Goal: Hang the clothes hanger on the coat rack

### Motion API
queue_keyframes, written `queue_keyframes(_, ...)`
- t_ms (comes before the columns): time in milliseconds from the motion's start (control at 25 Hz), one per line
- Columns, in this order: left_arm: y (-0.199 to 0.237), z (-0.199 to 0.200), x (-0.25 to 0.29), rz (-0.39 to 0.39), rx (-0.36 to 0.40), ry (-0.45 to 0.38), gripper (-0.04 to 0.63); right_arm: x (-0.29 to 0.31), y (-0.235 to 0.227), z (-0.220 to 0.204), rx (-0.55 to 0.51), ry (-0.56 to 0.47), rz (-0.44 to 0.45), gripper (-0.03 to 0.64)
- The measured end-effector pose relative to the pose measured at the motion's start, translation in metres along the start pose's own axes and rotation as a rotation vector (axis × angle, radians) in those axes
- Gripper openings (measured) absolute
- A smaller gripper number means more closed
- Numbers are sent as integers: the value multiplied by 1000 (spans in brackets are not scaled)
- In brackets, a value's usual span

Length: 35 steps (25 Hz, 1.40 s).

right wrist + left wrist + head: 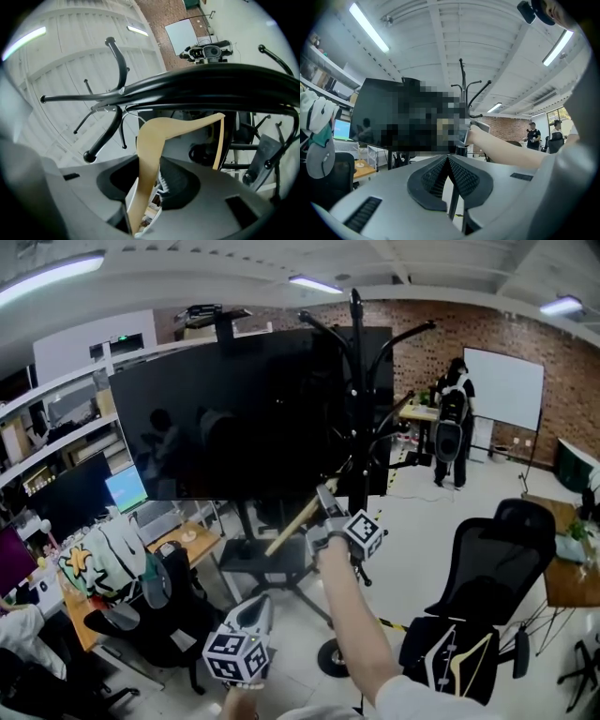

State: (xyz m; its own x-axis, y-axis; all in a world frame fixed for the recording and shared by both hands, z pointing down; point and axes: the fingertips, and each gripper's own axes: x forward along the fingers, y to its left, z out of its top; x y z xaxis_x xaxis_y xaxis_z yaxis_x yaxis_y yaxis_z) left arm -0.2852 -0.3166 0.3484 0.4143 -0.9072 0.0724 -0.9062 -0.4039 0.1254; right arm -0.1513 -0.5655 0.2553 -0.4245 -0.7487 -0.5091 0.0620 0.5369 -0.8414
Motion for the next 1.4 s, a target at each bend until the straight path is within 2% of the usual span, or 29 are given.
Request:
queue_keyframes(440,-19,-7,7,-21,-2,13,-9,-23,-8,4,-8,0,-9,156)
queue_keyframes(760,-32,-14,12,-37,-10,20,-9,-43,-16,13,-38,-15,-86,160)
queue_keyframes(840,-34,-16,13,-39,-13,21,-9,-45,-16,12,-69,-17,-97,158)
queue_keyframes(1000,-37,-19,14,-45,-19,22,-9,-56,-19,10,-169,-6,-177,158)
queue_keyframes(1280,-46,-24,15,-56,-34,24,-9,-74,-10,10,-251,30,-204,158)
queue_keyframes(1400,-49,-25,12,-57,-44,25,-9,-89,-2,10,-361,59,-249,160)
